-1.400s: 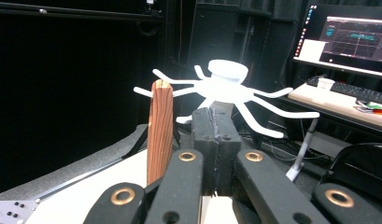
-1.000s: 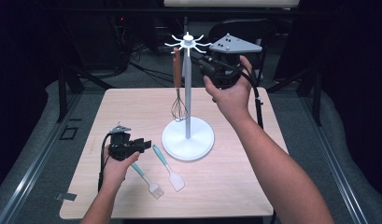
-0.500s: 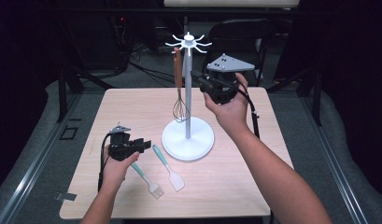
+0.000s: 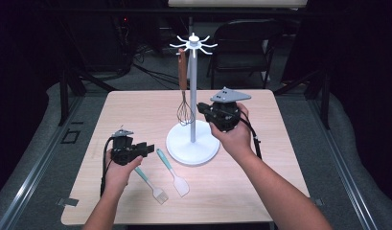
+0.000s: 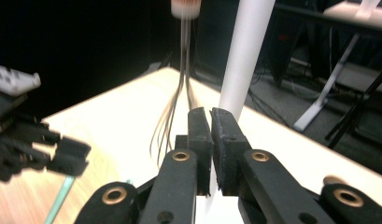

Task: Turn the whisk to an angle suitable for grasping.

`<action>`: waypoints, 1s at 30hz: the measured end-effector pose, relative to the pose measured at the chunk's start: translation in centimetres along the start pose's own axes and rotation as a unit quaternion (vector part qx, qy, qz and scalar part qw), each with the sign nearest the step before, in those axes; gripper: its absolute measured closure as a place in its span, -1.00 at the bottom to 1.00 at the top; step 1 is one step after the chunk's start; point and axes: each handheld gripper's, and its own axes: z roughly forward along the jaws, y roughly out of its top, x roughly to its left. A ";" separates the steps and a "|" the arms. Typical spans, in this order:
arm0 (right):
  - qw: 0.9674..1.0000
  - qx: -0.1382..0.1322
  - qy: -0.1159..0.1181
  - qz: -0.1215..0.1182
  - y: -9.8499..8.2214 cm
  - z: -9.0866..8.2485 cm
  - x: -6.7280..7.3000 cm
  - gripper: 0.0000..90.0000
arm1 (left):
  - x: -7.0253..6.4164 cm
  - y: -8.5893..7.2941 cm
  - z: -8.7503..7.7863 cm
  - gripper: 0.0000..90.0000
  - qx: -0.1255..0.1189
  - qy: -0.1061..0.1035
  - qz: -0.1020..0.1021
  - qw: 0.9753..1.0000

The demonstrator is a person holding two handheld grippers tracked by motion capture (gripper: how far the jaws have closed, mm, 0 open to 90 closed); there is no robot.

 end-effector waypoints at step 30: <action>0.962 0.257 0.085 0.012 -10.7 6.8 5.2 0.51 | 0.3 -0.2 0.1 0.26 0.003 0.003 -0.005 1.000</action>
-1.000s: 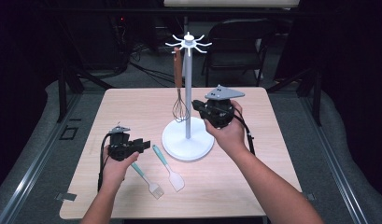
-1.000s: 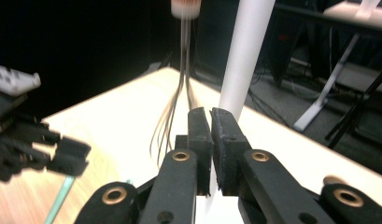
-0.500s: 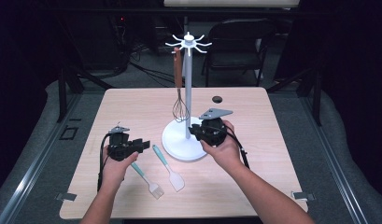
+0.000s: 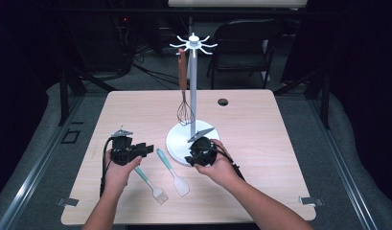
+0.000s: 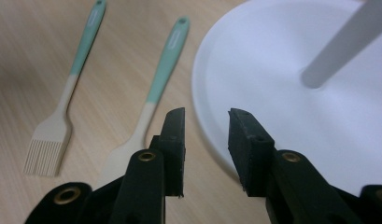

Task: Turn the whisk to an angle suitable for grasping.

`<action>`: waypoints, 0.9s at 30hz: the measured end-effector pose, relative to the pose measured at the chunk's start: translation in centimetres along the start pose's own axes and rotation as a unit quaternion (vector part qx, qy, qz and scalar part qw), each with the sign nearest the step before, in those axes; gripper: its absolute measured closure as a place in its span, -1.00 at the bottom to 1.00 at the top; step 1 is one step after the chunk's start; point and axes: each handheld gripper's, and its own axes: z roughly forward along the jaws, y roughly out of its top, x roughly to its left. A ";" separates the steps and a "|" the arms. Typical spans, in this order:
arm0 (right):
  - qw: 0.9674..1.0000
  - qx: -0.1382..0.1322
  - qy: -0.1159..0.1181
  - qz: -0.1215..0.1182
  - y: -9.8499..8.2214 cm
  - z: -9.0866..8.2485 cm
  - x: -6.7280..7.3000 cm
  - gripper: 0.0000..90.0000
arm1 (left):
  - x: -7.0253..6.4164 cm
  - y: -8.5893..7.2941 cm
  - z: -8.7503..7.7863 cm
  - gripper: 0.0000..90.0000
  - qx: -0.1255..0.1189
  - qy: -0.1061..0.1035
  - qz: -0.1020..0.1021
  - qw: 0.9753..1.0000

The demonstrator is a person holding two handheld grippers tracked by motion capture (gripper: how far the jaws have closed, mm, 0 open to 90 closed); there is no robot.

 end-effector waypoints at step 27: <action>0.995 0.102 -0.010 -0.019 1.1 7.0 4.8 0.69 | 0.1 -0.1 0.1 0.25 0.003 0.000 -0.003 1.000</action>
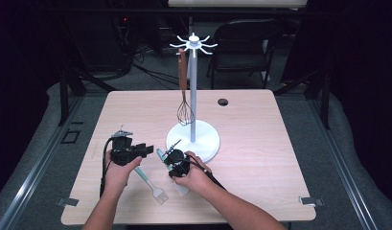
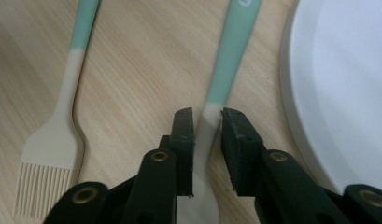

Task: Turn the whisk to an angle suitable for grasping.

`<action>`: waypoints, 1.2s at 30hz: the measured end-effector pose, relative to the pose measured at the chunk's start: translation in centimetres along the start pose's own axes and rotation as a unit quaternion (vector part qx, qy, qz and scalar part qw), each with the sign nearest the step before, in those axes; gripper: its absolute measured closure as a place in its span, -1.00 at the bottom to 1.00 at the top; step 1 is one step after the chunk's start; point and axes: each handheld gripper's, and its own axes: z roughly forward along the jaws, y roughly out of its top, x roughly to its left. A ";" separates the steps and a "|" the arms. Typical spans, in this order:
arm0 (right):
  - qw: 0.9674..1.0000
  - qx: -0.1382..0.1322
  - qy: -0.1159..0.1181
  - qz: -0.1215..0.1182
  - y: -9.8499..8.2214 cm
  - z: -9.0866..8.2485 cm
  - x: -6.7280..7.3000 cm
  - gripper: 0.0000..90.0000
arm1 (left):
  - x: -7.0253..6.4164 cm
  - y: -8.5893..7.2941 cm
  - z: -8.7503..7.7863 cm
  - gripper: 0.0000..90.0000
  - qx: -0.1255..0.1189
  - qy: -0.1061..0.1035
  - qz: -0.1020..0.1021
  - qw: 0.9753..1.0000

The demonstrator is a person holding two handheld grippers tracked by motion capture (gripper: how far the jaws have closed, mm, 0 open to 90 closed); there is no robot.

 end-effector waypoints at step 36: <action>0.998 0.018 0.011 0.055 -12.7 -7.0 -4.6 0.81 | -2.3 -0.7 1.9 0.25 0.030 -0.018 0.028 0.999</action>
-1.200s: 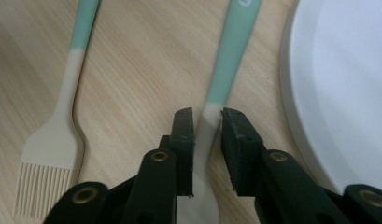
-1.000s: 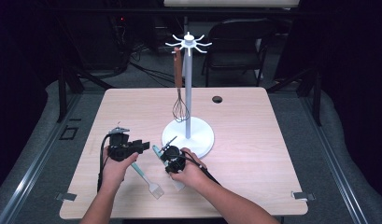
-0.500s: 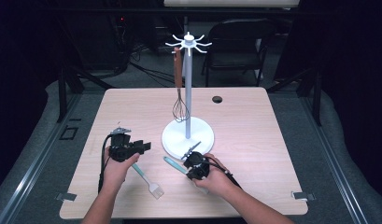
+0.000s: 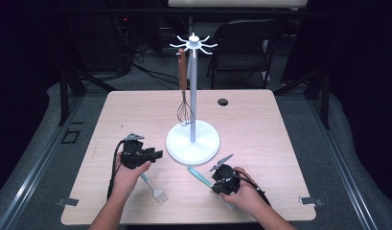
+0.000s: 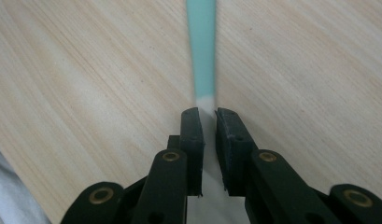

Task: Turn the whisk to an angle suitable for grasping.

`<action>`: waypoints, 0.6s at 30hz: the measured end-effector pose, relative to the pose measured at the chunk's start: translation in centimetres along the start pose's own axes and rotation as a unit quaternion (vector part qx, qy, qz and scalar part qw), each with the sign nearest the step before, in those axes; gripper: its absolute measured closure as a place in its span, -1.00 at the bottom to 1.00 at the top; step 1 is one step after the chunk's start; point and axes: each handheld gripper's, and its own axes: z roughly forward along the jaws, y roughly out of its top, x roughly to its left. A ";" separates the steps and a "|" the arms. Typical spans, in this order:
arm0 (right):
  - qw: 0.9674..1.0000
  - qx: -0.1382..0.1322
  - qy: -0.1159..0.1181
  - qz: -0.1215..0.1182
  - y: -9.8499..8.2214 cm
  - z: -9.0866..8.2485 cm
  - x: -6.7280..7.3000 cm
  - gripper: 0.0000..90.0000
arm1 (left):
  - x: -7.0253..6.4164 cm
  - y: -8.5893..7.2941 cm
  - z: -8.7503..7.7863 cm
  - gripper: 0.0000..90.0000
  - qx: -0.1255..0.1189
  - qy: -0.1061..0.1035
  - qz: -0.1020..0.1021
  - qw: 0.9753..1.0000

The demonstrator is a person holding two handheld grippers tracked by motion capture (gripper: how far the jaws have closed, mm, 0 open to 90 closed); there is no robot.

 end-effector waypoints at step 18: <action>1.000 0.007 -0.019 -0.021 2.5 0.9 0.5 0.75 | -0.6 -0.3 0.8 0.23 0.014 -0.010 0.008 1.000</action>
